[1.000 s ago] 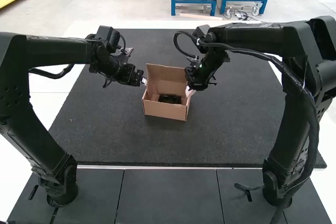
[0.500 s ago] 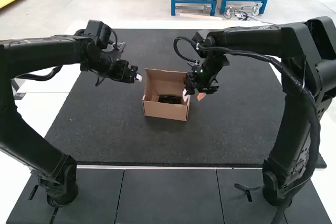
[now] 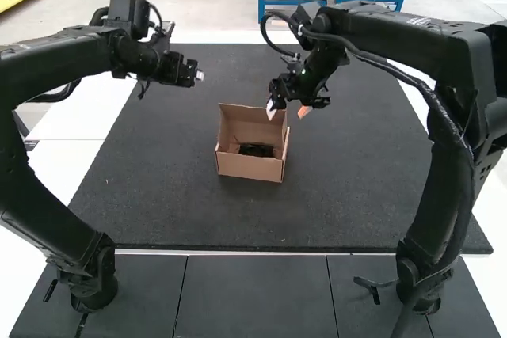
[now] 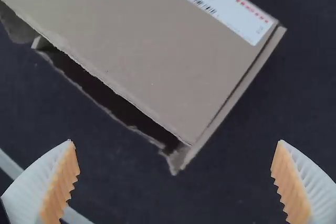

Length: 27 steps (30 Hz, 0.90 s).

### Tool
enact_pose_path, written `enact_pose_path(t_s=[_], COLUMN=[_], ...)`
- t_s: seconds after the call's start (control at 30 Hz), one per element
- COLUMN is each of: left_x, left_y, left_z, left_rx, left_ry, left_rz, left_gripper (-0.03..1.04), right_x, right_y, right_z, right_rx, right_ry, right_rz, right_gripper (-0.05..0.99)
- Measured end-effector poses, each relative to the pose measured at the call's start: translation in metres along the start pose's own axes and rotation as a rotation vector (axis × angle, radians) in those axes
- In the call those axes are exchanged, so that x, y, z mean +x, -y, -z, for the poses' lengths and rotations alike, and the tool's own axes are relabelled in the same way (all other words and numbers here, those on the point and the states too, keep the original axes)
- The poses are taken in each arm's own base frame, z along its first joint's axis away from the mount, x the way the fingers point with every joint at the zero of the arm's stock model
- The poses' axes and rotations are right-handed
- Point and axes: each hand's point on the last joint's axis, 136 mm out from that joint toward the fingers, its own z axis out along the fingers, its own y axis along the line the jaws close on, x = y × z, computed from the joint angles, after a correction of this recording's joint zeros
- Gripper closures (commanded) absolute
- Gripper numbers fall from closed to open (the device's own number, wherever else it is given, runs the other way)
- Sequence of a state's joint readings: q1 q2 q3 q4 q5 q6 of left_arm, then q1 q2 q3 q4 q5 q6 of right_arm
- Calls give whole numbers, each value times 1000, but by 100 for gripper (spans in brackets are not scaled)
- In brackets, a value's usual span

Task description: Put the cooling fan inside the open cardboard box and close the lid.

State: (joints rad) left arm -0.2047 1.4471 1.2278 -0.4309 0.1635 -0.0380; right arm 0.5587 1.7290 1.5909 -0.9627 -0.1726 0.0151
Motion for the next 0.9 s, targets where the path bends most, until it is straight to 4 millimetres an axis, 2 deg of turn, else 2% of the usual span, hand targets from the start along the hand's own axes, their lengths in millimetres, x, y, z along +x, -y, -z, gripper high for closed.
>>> enact_pose_path(t_s=[0.1, 0.23, 0.47, 0.73, 0.9], left_x=[-5, -1, 8, 49, 84], left_y=[24, 55, 79, 109, 117], left_z=[-13, -30, -46, -69, -71], left_rx=[44, 100, 142, 191, 209], left_ry=[-14, -49, -99, -232, -367], left_rz=[-34, -75, -104, -154, -194], left_gripper=[4, 4, 4, 4, 4], right_x=[-11, -30, -54, -65, -71], right_y=[6, 10, 6, -7, -12], right_z=[24, 64, 116, 173, 193], right_rx=[61, 131, 174, 163, 149], right_ry=[89, 232, 435, 603, 653], right_rz=[71, 153, 214, 226, 217], right_gripper=[9, 9, 9, 9, 9])
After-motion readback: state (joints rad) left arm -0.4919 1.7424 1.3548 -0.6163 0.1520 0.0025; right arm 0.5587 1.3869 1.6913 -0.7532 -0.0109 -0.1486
